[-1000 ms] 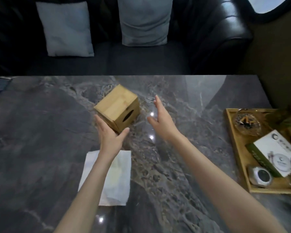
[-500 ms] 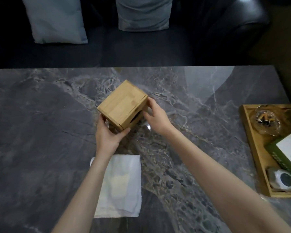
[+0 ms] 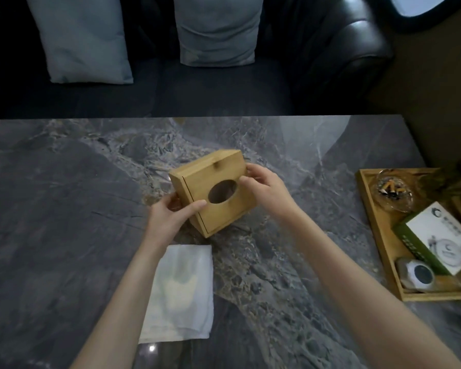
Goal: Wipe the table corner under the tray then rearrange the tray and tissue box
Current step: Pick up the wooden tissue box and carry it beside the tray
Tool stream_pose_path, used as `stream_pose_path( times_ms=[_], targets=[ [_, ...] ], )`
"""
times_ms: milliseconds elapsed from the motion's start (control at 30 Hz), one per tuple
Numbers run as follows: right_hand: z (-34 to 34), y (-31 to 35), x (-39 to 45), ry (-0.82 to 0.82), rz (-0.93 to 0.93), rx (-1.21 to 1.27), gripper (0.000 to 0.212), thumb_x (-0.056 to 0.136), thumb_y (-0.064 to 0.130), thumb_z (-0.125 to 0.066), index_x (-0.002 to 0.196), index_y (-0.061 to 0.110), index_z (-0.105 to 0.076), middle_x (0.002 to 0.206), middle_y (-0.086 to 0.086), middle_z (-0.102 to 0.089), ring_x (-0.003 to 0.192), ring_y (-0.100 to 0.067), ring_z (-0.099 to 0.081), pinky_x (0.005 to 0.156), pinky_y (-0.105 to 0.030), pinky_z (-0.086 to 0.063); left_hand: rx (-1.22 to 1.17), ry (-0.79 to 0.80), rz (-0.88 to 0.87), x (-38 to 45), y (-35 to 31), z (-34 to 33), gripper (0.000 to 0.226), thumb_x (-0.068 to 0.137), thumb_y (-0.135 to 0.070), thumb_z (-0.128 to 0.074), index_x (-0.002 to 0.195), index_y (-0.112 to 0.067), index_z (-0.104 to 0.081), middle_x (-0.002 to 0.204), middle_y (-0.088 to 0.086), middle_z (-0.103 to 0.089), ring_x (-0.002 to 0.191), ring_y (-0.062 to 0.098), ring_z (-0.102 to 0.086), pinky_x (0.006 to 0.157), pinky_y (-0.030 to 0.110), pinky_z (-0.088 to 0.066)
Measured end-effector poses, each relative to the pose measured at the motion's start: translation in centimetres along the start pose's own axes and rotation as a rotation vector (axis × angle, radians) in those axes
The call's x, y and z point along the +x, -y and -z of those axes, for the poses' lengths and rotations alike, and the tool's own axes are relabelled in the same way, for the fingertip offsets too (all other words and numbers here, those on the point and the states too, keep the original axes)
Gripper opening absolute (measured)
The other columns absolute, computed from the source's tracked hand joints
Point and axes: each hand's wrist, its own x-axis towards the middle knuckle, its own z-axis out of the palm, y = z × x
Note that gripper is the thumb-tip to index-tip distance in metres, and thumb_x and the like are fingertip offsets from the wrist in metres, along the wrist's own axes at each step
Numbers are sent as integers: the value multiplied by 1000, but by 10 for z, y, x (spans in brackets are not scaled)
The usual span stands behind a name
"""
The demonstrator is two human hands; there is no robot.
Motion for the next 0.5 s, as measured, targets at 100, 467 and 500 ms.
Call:
stream_pose_path(
  times_ms=[100, 467, 500],
  targets=[
    [17, -13, -29, 4, -40, 166, 22, 94, 24, -52, 114, 30, -60, 111, -1, -63, 102, -16, -58, 86, -30, -47, -75, 118, 82, -15, -1, -7, 47, 64, -28, -77, 104, -8, -64, 94, 6, -71, 89, 23, -68, 74, 31, -57],
    [55, -106, -124, 64, -521, 706, 74, 63, 54, -71, 124, 15, -56, 120, -13, -66, 104, -29, -64, 78, -38, -54, 57, 464, 226, -71, 22, -73, 20, 73, -34, -70, 78, -15, -70, 63, -5, -74, 62, 9, -69, 62, 21, -53],
    [59, -114, -133, 47, -520, 725, 78, 60, 54, -72, 125, 14, -56, 121, -15, -65, 106, -31, -63, 81, -39, -54, 73, 494, 227, -78, 23, -80, 22, 72, -35, -71, 79, -15, -70, 65, -5, -74, 64, 10, -70, 63, 21, -53]
  ],
)
